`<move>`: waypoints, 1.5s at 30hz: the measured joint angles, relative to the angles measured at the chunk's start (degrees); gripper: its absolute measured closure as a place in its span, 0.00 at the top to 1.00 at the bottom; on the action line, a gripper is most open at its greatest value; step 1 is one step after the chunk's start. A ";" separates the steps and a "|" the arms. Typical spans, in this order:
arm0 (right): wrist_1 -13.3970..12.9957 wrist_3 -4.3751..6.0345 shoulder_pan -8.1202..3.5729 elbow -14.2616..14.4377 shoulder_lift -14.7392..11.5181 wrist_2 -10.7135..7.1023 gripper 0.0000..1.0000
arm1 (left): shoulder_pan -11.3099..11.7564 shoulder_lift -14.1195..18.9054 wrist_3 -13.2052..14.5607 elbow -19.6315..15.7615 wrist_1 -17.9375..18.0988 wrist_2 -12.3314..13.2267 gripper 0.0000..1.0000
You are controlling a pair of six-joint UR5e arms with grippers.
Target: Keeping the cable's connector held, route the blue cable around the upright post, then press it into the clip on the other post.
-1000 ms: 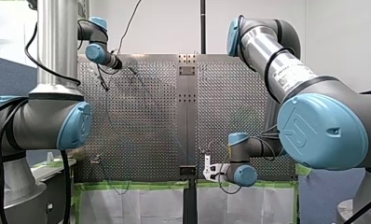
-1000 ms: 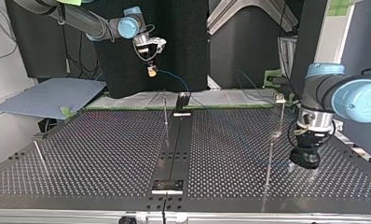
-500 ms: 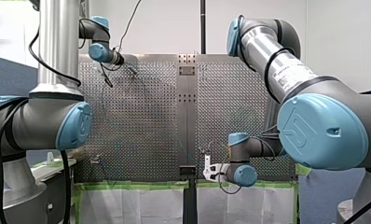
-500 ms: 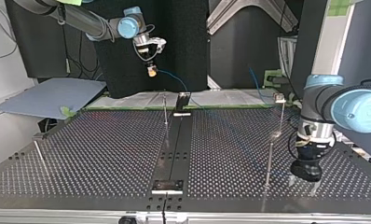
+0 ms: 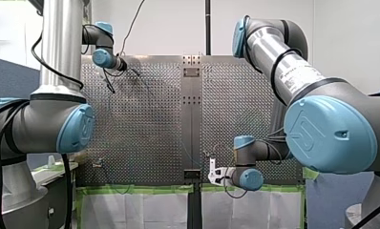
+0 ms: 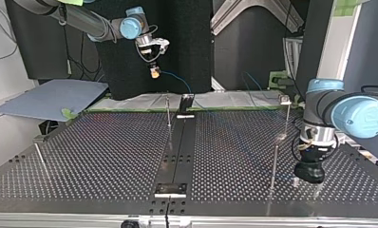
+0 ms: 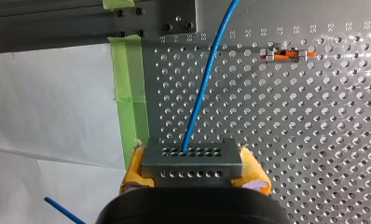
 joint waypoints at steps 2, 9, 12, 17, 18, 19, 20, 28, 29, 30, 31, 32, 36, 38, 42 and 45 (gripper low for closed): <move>0.01 0.00 -0.01 0.00 0.00 -0.05 0.00 | -0.13 0.00 0.25 -0.01 0.23 -0.10 1.00; 0.14 0.00 -0.01 0.01 0.00 -0.09 0.00 | -0.60 -1.38 2.08 -0.01 -0.18 -1.46 1.00; 0.17 -0.01 0.00 0.01 0.00 -0.09 0.00 | -0.74 -2.22 3.52 -0.02 -1.10 -2.59 1.00; 0.25 -0.04 0.01 0.02 0.00 -0.09 0.00 | -0.77 -2.82 4.48 -0.02 -1.52 -3.91 1.00; 0.26 -0.04 0.01 0.03 0.01 -0.09 0.00 | -0.79 -2.93 4.57 -0.01 -1.54 -3.99 1.00; 0.27 -0.05 0.01 0.02 0.01 -0.09 0.00 | -0.83 -3.03 4.68 -0.02 -1.56 -4.08 1.00; 0.27 -0.05 0.01 0.02 0.02 -0.11 0.00 | -0.87 -3.09 4.75 -0.03 -1.56 -4.12 1.00; 0.28 -0.07 0.01 0.02 0.01 -0.17 0.00 | -1.21 -3.15 4.61 -0.05 -2.43 -4.16 1.00; 0.28 -0.07 0.01 0.02 0.01 -0.17 0.00 | -1.21 -3.15 4.43 -0.05 -2.69 -4.10 1.00; 0.28 -0.08 0.01 0.02 0.00 -0.18 0.00 | -1.23 -3.15 4.24 -0.05 -3.00 -3.98 1.00; 0.28 -0.08 0.01 0.02 0.00 -0.18 0.00 | -1.26 -3.15 3.99 -0.06 -3.47 -3.72 1.00; 0.28 -0.08 0.01 0.01 0.00 -0.18 0.00 | -1.28 -3.15 3.82 -0.06 -3.89 -3.50 1.00; 0.30 -0.09 0.01 0.01 0.00 -0.18 0.00 | -1.30 -3.15 2.42 -0.30 -5.98 -2.49 1.00; 0.34 -0.10 0.01 0.01 0.00 -0.16 0.00 | -1.32 -3.15 1.37 -0.69 -7.23 -1.86 1.00; 0.43 -0.21 0.01 0.02 0.00 -0.11 0.00 | -1.36 -3.14 -0.54 -1.69 -9.17 -0.33 1.00; 0.47 -0.24 0.00 0.02 0.01 -0.10 0.00 | -1.39 -3.14 -1.55 -2.05 -9.73 0.42 1.00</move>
